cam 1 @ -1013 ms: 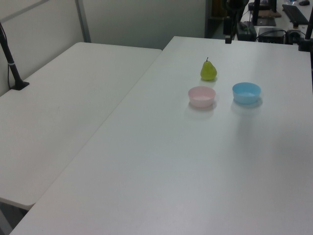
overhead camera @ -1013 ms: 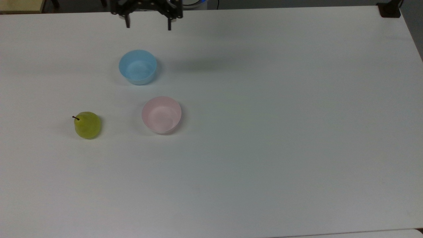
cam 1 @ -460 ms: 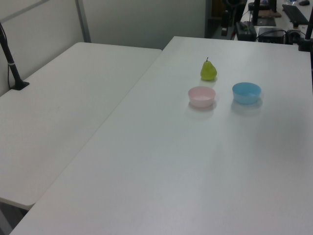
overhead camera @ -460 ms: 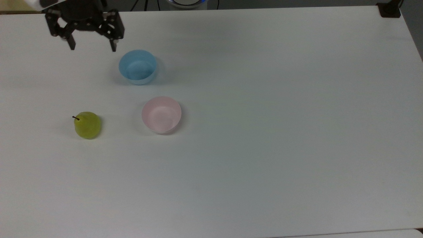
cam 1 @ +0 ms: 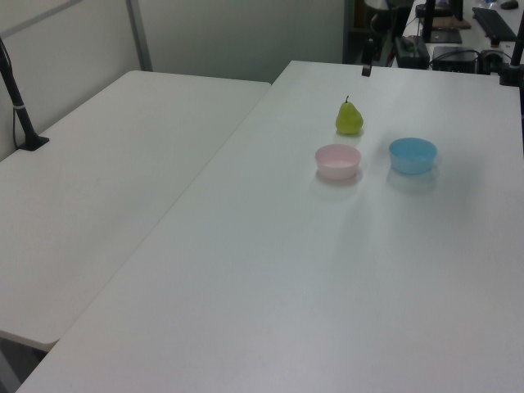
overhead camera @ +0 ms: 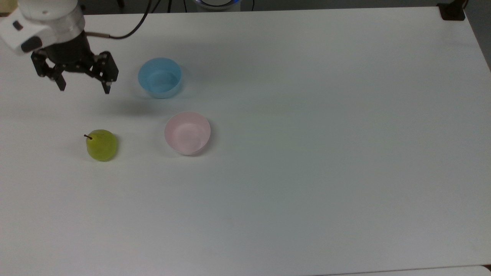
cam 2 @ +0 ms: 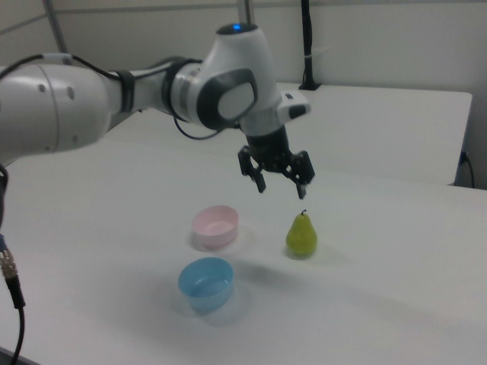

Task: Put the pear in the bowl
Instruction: 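Move the open gripper over the yellow-green pear, then lower the gripper around the pear and close on it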

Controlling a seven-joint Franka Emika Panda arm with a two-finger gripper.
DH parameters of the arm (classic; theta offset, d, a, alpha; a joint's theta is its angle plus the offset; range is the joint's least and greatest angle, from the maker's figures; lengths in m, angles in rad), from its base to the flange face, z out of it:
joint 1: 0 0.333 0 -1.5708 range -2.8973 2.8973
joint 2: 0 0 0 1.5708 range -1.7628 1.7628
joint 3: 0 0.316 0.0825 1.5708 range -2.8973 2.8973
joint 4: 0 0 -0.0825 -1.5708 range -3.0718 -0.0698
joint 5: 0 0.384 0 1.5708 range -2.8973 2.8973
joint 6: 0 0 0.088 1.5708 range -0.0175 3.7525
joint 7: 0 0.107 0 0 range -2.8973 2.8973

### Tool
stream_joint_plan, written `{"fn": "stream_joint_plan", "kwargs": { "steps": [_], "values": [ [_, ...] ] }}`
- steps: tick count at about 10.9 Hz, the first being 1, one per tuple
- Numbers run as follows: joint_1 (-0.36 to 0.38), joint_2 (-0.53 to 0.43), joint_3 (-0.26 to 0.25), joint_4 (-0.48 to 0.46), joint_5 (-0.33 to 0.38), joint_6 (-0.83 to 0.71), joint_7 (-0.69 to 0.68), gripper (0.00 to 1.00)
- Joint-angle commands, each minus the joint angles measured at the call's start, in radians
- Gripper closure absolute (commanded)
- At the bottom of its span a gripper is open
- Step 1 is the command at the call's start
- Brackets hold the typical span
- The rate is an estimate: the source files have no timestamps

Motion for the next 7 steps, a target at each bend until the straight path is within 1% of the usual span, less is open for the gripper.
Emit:
{"fn": "stream_joint_plan", "kwargs": {
  "steps": [1, 3, 7],
  "values": [
    [-0.026, 0.116, -0.002, 0.017, 0.006, 0.107, -0.058, 0.0],
    [-0.018, 0.163, 0.001, 0.012, 0.006, 0.189, -0.05, 0.0],
    [-0.012, 0.239, 0.01, 0.012, 0.009, 0.293, -0.043, 0.0]
  ]
}}
